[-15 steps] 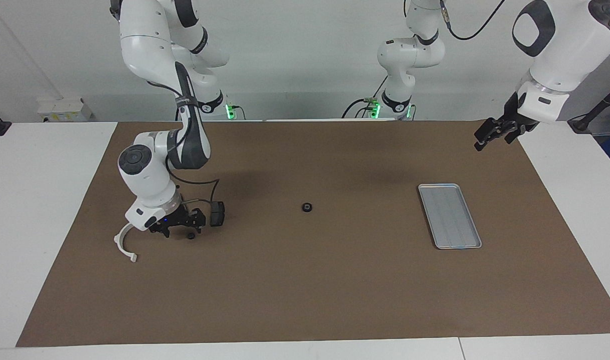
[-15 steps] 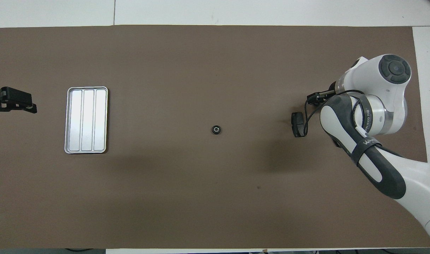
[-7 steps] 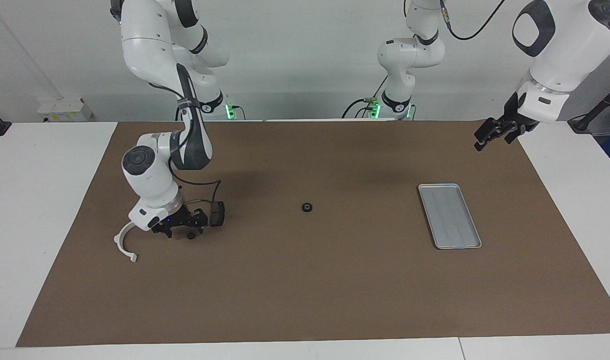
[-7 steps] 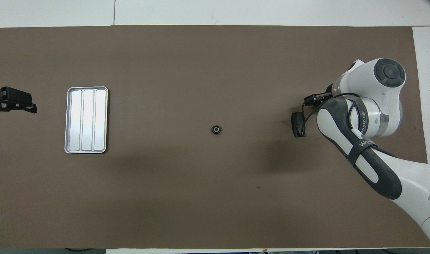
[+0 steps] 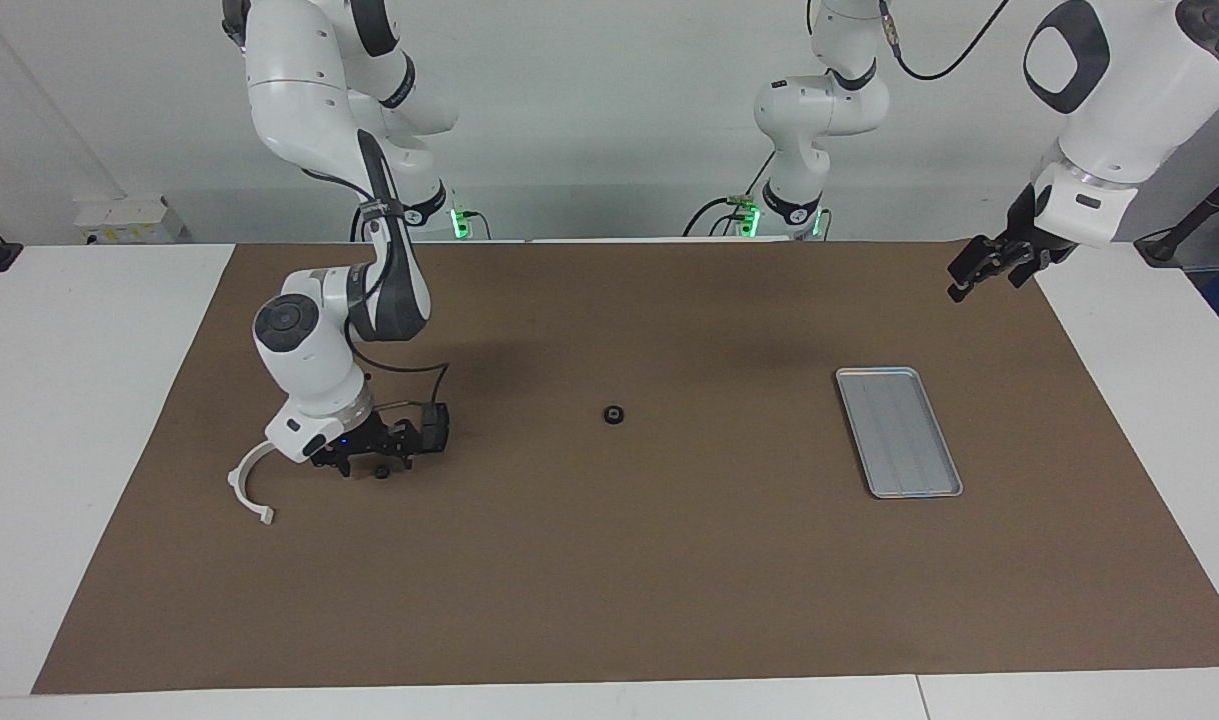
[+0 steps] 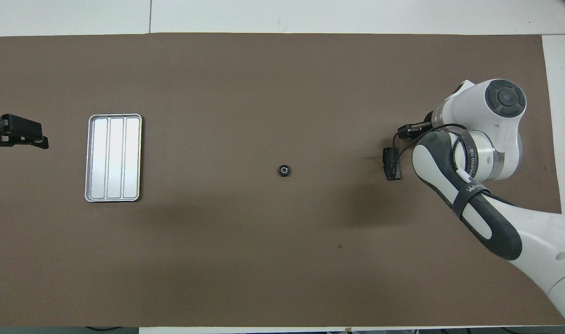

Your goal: Pick bearing gear from pile to tray

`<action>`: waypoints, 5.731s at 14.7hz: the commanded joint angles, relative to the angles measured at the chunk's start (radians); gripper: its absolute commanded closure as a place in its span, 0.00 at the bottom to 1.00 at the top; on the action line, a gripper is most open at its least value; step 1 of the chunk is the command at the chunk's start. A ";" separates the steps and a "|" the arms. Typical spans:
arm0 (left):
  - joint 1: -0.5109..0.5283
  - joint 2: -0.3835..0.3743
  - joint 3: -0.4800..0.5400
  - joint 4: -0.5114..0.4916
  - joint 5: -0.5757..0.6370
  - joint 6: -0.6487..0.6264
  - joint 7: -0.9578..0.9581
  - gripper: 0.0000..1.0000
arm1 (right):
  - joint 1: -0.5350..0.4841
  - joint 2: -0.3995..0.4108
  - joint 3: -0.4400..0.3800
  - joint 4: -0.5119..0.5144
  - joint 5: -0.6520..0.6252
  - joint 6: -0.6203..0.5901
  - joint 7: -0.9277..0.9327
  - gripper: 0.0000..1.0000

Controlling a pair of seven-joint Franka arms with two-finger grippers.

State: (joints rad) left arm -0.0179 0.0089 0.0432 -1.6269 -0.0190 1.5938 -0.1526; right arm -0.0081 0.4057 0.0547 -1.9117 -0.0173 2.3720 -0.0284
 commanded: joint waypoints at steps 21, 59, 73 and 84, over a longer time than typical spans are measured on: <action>0.004 -0.023 -0.003 -0.016 0.005 -0.012 0.005 0.00 | 0.164 -0.008 0.008 0.358 0.011 -0.392 0.347 1.00; 0.004 -0.023 -0.003 -0.016 0.005 -0.012 0.005 0.00 | 0.270 -0.048 0.008 0.238 0.007 -0.343 0.475 1.00; 0.004 -0.023 -0.003 -0.016 0.005 -0.012 0.005 0.00 | 0.263 -0.048 0.008 0.237 0.007 -0.343 0.463 1.00; 0.004 -0.023 -0.003 -0.016 0.005 -0.012 0.005 0.00 | 0.339 -0.065 0.008 0.161 0.013 -0.246 0.588 1.00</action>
State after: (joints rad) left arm -0.0179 0.0089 0.0432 -1.6269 -0.0190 1.5933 -0.1526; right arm 0.3043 0.3722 0.0613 -1.7058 -0.0160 2.0977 0.5085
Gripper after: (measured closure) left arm 0.000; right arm 0.762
